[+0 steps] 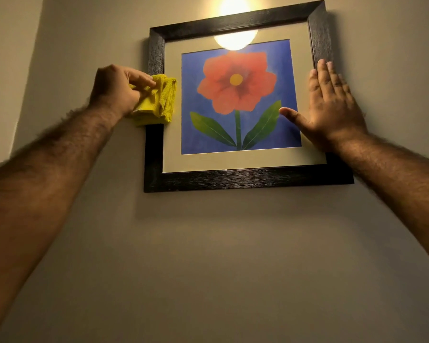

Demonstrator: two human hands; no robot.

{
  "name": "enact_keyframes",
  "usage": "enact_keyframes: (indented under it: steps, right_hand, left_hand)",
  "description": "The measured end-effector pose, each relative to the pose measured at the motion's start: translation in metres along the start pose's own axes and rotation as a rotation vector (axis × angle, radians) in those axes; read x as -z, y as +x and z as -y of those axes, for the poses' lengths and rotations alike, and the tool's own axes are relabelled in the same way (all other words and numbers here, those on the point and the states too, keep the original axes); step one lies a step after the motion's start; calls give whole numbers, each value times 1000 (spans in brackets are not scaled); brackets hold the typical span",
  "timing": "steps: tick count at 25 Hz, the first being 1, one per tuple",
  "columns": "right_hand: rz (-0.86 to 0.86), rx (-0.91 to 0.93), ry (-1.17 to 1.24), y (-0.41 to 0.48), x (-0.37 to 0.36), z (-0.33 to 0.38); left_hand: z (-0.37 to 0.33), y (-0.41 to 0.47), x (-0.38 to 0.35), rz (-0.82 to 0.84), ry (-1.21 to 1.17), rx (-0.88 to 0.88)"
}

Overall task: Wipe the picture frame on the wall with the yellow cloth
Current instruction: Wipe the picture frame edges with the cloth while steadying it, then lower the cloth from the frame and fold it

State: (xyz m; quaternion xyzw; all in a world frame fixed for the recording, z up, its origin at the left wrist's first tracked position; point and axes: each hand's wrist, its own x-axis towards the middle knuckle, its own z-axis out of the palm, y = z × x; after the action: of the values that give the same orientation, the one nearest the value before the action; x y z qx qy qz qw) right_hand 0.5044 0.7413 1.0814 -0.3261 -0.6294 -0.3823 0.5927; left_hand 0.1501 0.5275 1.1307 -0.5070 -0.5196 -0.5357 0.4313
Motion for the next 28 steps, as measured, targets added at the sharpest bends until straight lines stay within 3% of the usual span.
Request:
enact_keyframes:
  steps: [3, 6, 8, 14, 19, 22, 24, 26, 28]
  right_hand:
    - [-2, 2, 4, 1, 0, -1]
    - [1, 4, 3, 0, 0, 0]
    - [2, 6, -1, -1, 0, 0]
    - [34, -9, 9, -2, 7, 4]
    - [-18, 80, 97, -16, 19, 46]
    - [16, 207, 425, -16, 28, 111]
    - [30, 193, 761, -16, 35, 164]
    - [144, -29, 1147, -22, 42, 221]
    - [361, -232, 1373, -27, 40, 264]
  left_hand:
    - [4, 10, 6, -19, 66, 55]
    - [16, 21, 9, 114, -167, 310]
    - [20, 22, 7, 166, -294, 381]
    - [18, 13, 3, 11, -337, 378]
    - [17, -6, 12, 36, -320, 385]
    - [13, -22, 22, 69, -415, 411]
    - [10, -40, 32, 108, -551, 466]
    - [11, -64, 45, 132, -620, 514]
    - [16, -86, 58, 138, -649, 540]
